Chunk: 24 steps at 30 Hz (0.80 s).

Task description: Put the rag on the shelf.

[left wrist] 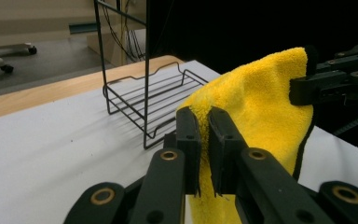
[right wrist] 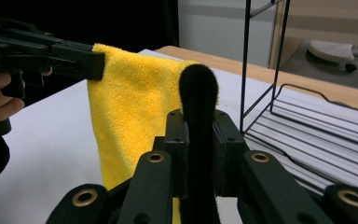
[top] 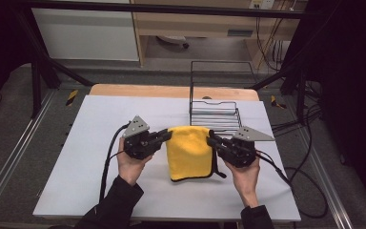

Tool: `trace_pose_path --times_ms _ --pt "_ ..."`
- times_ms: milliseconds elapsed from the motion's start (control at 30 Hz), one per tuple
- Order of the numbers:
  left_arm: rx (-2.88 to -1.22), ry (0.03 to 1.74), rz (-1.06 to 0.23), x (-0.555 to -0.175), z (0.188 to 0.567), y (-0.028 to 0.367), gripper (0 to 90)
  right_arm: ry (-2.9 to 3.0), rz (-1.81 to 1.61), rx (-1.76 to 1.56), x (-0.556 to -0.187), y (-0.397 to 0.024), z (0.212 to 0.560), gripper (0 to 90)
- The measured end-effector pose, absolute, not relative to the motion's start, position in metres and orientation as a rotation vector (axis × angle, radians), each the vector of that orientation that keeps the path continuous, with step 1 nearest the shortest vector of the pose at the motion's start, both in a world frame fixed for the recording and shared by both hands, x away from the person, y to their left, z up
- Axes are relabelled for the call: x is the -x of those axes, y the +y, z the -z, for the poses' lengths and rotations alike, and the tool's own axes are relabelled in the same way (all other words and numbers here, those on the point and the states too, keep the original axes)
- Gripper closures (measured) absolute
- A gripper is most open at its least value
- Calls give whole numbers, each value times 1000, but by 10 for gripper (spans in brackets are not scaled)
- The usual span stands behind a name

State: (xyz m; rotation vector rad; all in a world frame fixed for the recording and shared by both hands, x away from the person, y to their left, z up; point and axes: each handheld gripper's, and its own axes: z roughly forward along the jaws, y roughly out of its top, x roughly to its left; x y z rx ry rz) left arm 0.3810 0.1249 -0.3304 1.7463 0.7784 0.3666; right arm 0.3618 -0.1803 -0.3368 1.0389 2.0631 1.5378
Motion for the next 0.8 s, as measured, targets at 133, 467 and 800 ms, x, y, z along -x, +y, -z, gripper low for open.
trace_pose_path --times_ms 133,467,800 --pt "-1726 765 -387 -381 321 124 835 2042 -1540 -1007 -362 -180 327 792" --pt "-1676 726 -428 -384 297 119 834 1963 -1568 -973 -360 -185 302 792" --pt "-1623 700 -455 -390 281 110 834 1880 -1589 -958 -361 -192 285 792"
